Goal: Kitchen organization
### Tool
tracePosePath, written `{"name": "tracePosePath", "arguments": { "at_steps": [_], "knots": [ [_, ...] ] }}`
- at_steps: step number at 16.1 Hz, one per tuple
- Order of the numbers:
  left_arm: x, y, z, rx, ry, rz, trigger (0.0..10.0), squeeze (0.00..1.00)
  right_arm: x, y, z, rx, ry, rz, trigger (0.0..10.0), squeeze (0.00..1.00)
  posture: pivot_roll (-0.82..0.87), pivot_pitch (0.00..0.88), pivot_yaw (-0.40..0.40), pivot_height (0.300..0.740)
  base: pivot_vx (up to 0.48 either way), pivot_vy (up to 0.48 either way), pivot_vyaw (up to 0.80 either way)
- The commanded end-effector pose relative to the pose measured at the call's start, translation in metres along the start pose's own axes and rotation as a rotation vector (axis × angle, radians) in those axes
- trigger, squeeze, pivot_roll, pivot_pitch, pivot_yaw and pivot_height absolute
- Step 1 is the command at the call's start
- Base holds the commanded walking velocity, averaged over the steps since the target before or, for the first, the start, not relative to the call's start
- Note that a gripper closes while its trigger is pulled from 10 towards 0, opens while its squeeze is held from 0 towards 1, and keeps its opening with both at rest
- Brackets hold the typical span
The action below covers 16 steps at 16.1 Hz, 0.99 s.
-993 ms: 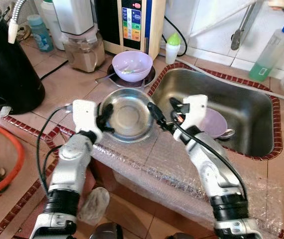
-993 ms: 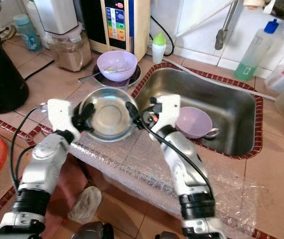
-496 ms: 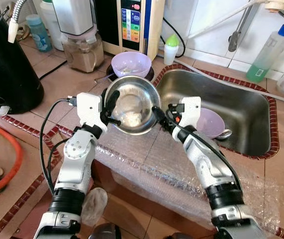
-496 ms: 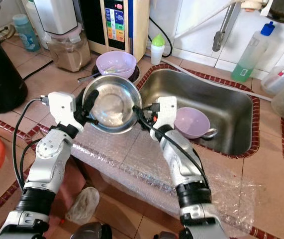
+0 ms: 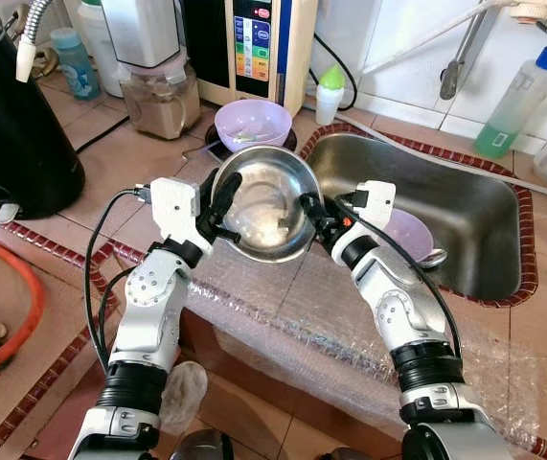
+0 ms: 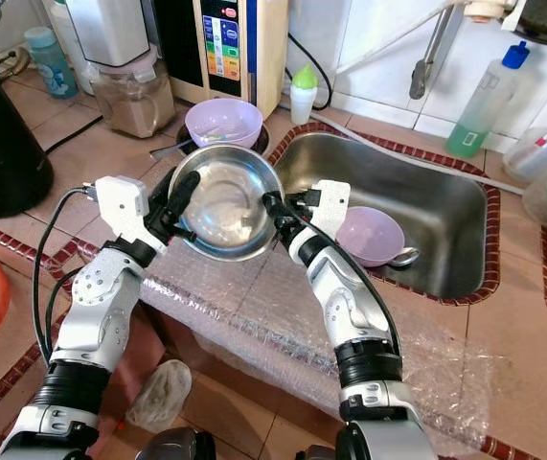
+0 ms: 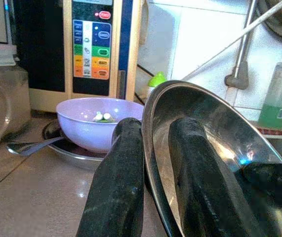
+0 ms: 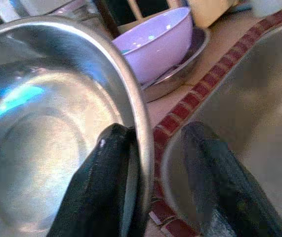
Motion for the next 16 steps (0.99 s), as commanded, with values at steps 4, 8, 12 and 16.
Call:
{"name": "tracePosePath", "arguments": {
  "at_steps": [4,8,12,16],
  "knots": [
    [0.004,0.007,-0.003,0.019,-0.038,0.007,0.0,0.0,-0.001,-0.006,0.008,-0.022,0.055,-0.033,0.0,0.0,-0.05,0.0,-0.007,0.74,0.0,0.0,0.0],
    [0.001,0.008,-0.004,0.016,-0.033,0.01,0.0,0.0,0.011,-0.009,0.015,-0.041,0.026,-0.042,0.0,0.0,-0.06,0.0,-0.003,0.74,0.0,0.0,0.0],
    [-0.003,0.006,-0.007,0.001,-0.018,-0.003,0.0,0.0,0.015,-0.005,0.015,-0.025,0.0,-0.084,0.0,0.0,-0.06,0.0,-0.001,0.74,0.0,0.0,0.0],
    [-0.006,0.003,-0.01,-0.022,0.008,-0.028,0.0,0.0,0.021,-0.002,0.016,-0.013,-0.027,-0.108,0.0,0.0,-0.06,0.0,0.002,0.74,0.0,0.0,0.0]
  ]
}}
Point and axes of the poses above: a point about 5 cm out from each wrist's last joint towards the gripper, its own z axis pointing back from the gripper into the wrist, its own y axis along the axis of the wrist's last joint, x = y × z, the point moved 5 cm from there along -z, pointing out of the wrist towards the gripper, and after that the axes turned 14 degrees about z, right-handed, at the moved point
